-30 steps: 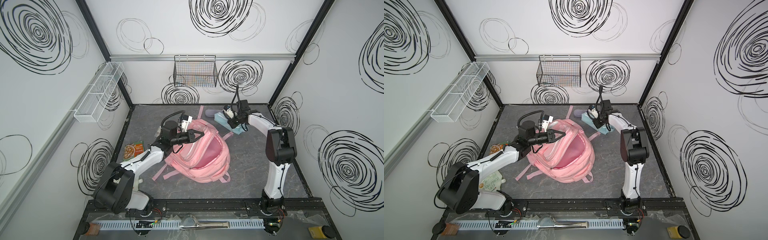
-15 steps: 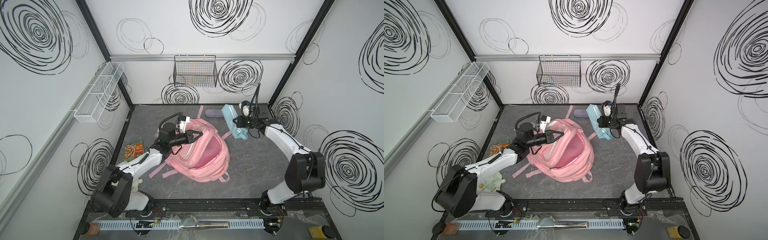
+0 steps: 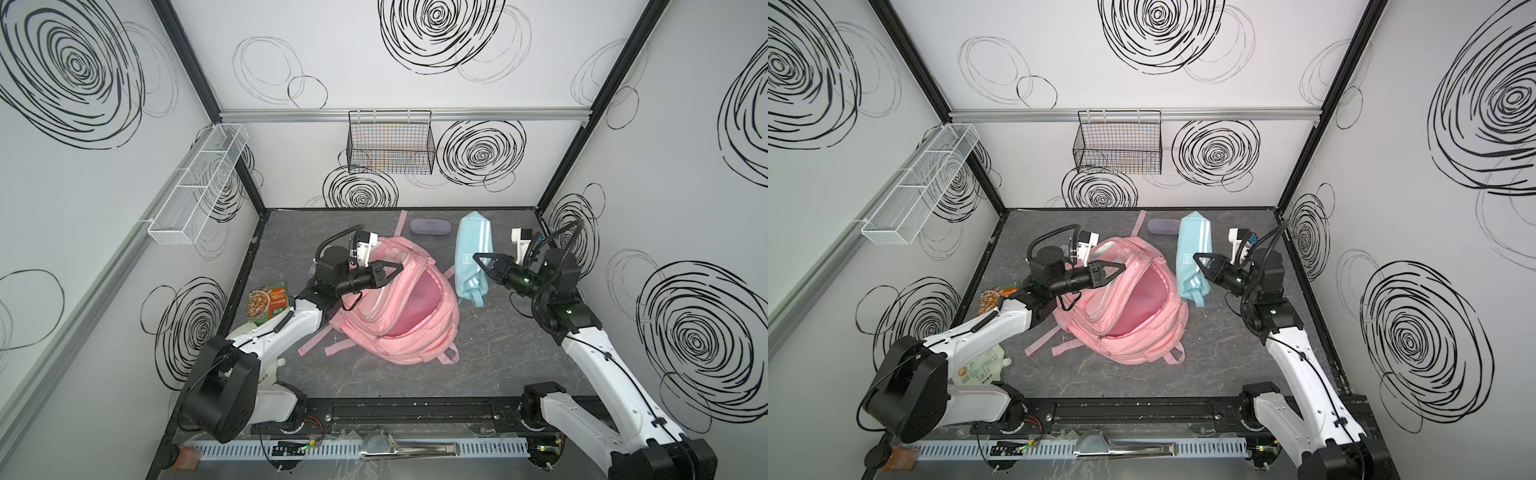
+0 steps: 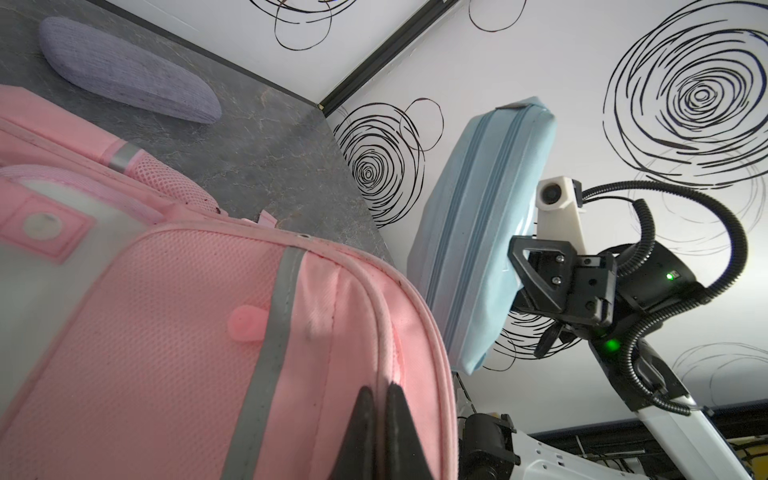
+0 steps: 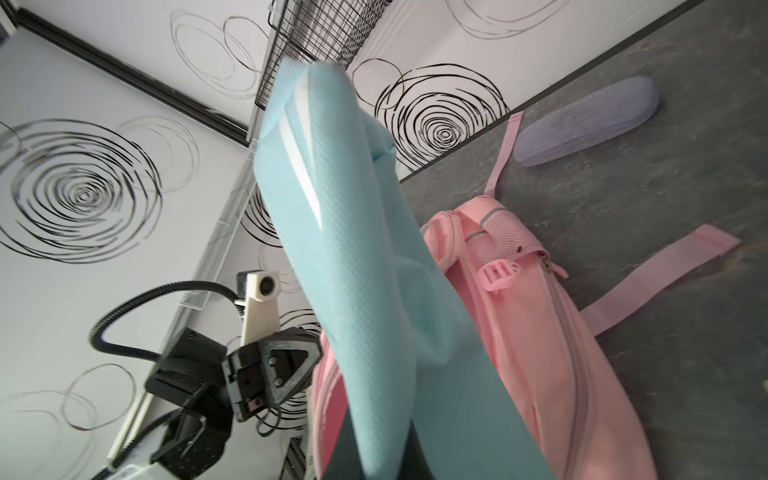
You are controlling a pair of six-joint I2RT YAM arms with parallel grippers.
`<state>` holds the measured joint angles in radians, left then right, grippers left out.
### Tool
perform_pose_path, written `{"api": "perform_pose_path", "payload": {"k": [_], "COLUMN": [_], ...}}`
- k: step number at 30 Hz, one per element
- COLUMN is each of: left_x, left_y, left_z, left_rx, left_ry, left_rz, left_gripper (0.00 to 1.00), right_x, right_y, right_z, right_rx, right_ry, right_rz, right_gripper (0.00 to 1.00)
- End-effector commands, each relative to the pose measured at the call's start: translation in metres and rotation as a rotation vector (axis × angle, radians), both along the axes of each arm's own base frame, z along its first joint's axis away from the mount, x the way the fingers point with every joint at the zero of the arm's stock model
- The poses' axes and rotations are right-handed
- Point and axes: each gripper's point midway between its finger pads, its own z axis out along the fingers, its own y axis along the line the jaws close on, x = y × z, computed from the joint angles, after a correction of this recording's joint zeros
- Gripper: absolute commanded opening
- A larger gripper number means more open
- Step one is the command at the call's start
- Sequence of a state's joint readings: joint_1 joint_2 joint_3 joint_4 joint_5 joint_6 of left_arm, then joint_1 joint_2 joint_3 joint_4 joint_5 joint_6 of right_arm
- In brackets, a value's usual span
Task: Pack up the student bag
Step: 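Lift the pencil pouch with the right gripper and carry it to the backpack opening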
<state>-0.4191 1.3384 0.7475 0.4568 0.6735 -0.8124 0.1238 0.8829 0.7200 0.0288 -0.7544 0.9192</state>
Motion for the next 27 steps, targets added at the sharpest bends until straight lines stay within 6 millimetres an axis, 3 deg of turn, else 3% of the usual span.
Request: {"api": "perform_pose_path", "payload": {"k": [1, 7, 13, 22, 27], "left_x": [0.000, -0.002, -0.006, -0.006, -0.006], "left_y": [0.003, 0.003, 0.001, -0.001, -0.001], "left_z": [0.038, 0.039, 0.046, 0.045, 0.043], "left_rx": [-0.069, -0.073, -0.098, -0.120, -0.119], "left_ry": [-0.133, -0.134, -0.158, -0.149, -0.148], "left_rz": [0.007, 0.007, 0.001, -0.007, -0.004], "left_gripper": [0.00, 0.00, 0.00, 0.00, 0.00], "right_x": [-0.010, -0.023, -0.033, -0.036, -0.033], "right_y": [0.004, 0.009, 0.034, 0.065, 0.081], "right_z": [0.001, -0.024, -0.059, -0.065, -0.057], "right_rx": [0.160, 0.312, 0.438, 0.454, 0.444], "right_ry": [0.097, 0.258, 0.465, 0.509, 0.503], "right_rz": [-0.020, -0.092, -0.048, 0.020, 0.079], "right_gripper": [0.00, 0.00, 0.00, 0.00, 0.00]}}
